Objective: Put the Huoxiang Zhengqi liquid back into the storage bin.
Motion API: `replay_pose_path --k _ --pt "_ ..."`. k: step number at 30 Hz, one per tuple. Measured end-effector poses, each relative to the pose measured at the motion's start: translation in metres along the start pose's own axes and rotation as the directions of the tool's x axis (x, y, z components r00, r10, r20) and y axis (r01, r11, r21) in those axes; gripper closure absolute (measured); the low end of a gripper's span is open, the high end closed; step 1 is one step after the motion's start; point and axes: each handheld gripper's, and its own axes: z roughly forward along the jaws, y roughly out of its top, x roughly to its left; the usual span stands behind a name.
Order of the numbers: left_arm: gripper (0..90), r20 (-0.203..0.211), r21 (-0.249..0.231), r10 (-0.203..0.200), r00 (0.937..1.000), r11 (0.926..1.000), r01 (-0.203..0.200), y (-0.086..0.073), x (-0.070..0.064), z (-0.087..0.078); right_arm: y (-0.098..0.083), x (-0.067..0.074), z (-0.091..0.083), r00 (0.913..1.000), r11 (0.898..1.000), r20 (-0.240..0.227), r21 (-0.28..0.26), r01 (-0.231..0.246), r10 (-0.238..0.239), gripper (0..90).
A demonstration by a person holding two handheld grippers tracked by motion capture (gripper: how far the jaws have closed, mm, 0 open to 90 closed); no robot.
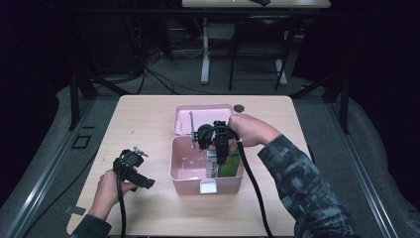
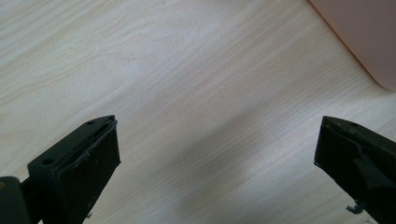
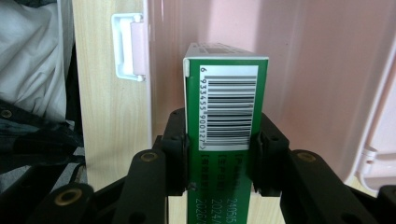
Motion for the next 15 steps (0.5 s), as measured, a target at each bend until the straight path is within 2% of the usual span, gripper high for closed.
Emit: replay_pose_path --k 8,15 --pt "0.1 0.001 0.007 0.003 1.0 1.0 -0.003 0.0 0.0 0.001 -0.007 0.001 0.01 0.9996 1.0 -0.009 0.002 -0.027 0.027 63.3" --pt "0.1 0.001 0.006 0.004 1.0 1.0 -0.004 0.0 0.0 0.001 -0.008 0.001 0.017 0.9993 0.999 -0.021 0.001 -0.032 0.032 63.3"
